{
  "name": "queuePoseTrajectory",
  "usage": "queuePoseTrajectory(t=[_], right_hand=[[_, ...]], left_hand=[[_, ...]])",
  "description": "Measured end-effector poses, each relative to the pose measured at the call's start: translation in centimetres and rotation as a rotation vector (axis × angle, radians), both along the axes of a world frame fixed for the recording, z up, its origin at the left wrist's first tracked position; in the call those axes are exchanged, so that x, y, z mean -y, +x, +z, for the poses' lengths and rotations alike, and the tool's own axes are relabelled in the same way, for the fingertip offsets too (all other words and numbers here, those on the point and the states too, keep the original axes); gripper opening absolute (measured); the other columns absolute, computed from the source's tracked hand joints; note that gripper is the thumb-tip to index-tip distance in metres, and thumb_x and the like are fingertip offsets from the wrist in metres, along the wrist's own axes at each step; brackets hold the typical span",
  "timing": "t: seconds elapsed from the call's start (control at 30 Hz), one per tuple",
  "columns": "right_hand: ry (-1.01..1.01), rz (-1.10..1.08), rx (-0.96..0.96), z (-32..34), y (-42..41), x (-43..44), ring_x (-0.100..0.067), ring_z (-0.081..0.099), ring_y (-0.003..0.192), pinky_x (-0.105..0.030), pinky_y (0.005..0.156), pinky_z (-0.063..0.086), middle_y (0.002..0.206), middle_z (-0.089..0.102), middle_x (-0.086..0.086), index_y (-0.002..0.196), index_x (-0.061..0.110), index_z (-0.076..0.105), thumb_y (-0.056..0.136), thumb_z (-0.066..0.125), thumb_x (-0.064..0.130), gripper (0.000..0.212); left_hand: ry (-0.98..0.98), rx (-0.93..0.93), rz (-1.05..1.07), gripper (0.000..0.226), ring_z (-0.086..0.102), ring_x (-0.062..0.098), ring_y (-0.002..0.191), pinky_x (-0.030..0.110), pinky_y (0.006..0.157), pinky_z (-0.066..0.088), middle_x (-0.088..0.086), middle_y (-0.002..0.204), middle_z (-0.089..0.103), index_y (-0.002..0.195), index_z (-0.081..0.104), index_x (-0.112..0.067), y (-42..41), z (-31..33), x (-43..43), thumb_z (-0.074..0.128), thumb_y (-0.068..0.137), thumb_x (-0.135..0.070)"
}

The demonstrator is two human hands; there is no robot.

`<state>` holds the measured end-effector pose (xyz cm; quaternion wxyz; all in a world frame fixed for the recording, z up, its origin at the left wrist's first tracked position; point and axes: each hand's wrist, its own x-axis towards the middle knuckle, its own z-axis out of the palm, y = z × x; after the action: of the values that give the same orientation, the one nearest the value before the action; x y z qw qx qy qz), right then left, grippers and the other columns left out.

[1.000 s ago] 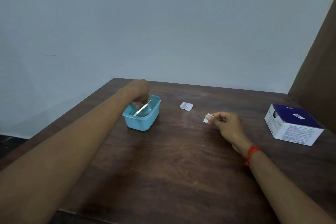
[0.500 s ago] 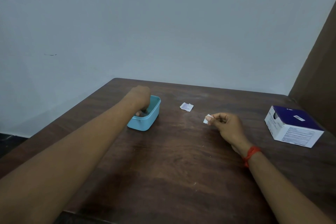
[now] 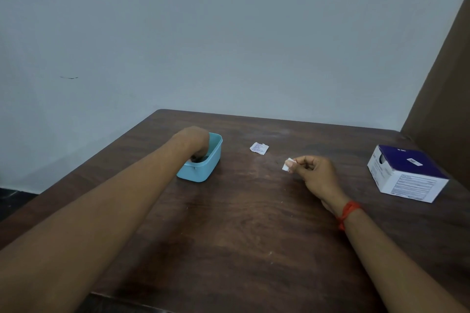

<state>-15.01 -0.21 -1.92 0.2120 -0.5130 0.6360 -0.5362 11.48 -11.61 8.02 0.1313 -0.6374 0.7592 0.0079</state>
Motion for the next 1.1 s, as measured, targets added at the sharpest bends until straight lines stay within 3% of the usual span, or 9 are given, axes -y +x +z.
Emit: queuePoseTrajectory(t=[0.1, 0.2, 0.3, 0.43, 0.57, 0.67, 0.83, 0.97, 1.1], right_hand=[[0.001, 0.004, -0.007, 0.1, 0.1, 0.0, -0.018, 0.072, 0.079, -0.032, 0.078, 0.055, 0.077, 0.077, 0.003, 0.072, 0.021, 0.076, 0.084, 0.08, 0.029, 0.014], [0.004, -0.005, -0.007, -0.1, 0.0, -0.3, -0.019, 0.071, 0.078, -0.035, 0.078, 0.055, 0.076, 0.077, 0.003, 0.072, 0.021, 0.076, 0.084, 0.08, 0.029, 0.015], [0.003, -0.013, -0.006, -0.2, 0.1, -0.4, -0.026, 0.073, 0.084, -0.038, 0.081, 0.056, 0.077, 0.077, 0.002, 0.072, 0.021, 0.076, 0.084, 0.08, 0.028, 0.014], [-0.002, -0.019, 0.015, 0.2, 0.1, -0.1, -0.025, 0.072, 0.082, -0.035, 0.078, 0.053, 0.078, 0.077, 0.0, 0.071, 0.02, 0.076, 0.084, 0.08, 0.027, 0.015], [-0.003, -0.029, 0.02, 0.1, 0.0, -0.1, -0.015, 0.065, 0.07, -0.031, 0.071, 0.05, 0.076, 0.077, 0.001, 0.071, 0.02, 0.076, 0.084, 0.08, 0.027, 0.015], [0.008, -0.046, 0.009, 0.1, -0.1, -0.2, -0.012, 0.064, 0.069, -0.031, 0.07, 0.049, 0.076, 0.077, 0.002, 0.069, 0.02, 0.076, 0.084, 0.08, 0.03, 0.019], [0.022, -0.051, -0.007, 0.4, 0.2, -0.3, -0.01, 0.06, 0.064, -0.031, 0.069, 0.048, 0.077, 0.077, 0.002, 0.073, 0.019, 0.077, 0.084, 0.079, 0.03, 0.016], [0.01, -0.099, -0.024, 0.6, 0.3, -0.7, -0.019, 0.07, 0.075, -0.038, 0.073, 0.055, 0.081, 0.077, 0.001, 0.081, 0.021, 0.079, 0.084, 0.08, 0.032, 0.011], [-0.075, -0.07, -0.082, 1.4, 1.6, -0.8, -0.001, 0.058, 0.055, -0.028, 0.062, 0.045, 0.071, 0.073, 0.005, 0.078, 0.029, 0.074, 0.085, 0.079, 0.023, 0.011]], left_hand=[[-0.015, -0.069, -0.009, 0.009, 0.072, 0.019, 0.072, 0.032, 0.076, 0.061, 0.005, 0.08, 0.07, 0.099, 0.067, -0.005, 0.4, 0.6, -0.1, 0.06, 0.095, -0.009], [-0.009, -0.187, 0.003, 0.012, 0.069, 0.012, 0.048, 0.027, 0.052, 0.055, 0.005, 0.081, 0.075, 0.086, 0.068, -0.005, 0.8, 1.6, 0.1, 0.064, 0.095, -0.013], [-0.059, -0.191, -0.02, 0.007, 0.073, 0.015, 0.061, 0.033, 0.068, 0.062, 0.004, 0.091, 0.077, 0.089, 0.072, -0.006, 1.0, 1.9, 0.2, 0.072, 0.089, -0.013], [-0.069, -0.184, -0.034, 0.024, 0.072, 0.015, 0.065, 0.035, 0.076, 0.061, 0.001, 0.073, 0.077, 0.082, 0.072, -0.008, 1.1, 1.7, 0.9, 0.077, 0.087, -0.031], [-0.339, -0.248, -0.042, 0.043, 0.056, 0.016, 0.063, 0.029, 0.053, 0.044, 0.001, 0.073, 0.061, 0.074, 0.053, -0.016, 2.5, 2.9, 2.0, 0.077, 0.081, -0.052], [-0.172, -0.148, 0.041, 0.051, 0.061, 0.017, 0.057, 0.027, 0.051, 0.045, 0.002, 0.069, 0.06, 0.075, 0.054, -0.015, 4.1, 3.3, 2.2, 0.073, 0.081, -0.062], [0.136, -0.375, 0.081, 0.036, 0.074, 0.025, 0.067, 0.029, 0.049, 0.057, 0.01, 0.094, 0.068, 0.125, 0.063, -0.018, 6.4, 1.0, 2.3, 0.07, 0.093, -0.034], [-0.028, -0.553, -0.152, 0.02, 0.067, 0.016, 0.049, 0.022, 0.041, 0.05, 0.0, 0.072, 0.065, 0.107, 0.07, -0.025, 6.1, -0.2, 1.5, 0.062, 0.092, -0.015], [-0.198, -0.705, -0.379, 0.019, 0.04, 0.007, 0.044, 0.022, 0.048, 0.039, -0.002, 0.051, 0.052, 0.085, 0.076, -0.029, 4.7, -0.4, -0.2, 0.064, 0.082, -0.016]])
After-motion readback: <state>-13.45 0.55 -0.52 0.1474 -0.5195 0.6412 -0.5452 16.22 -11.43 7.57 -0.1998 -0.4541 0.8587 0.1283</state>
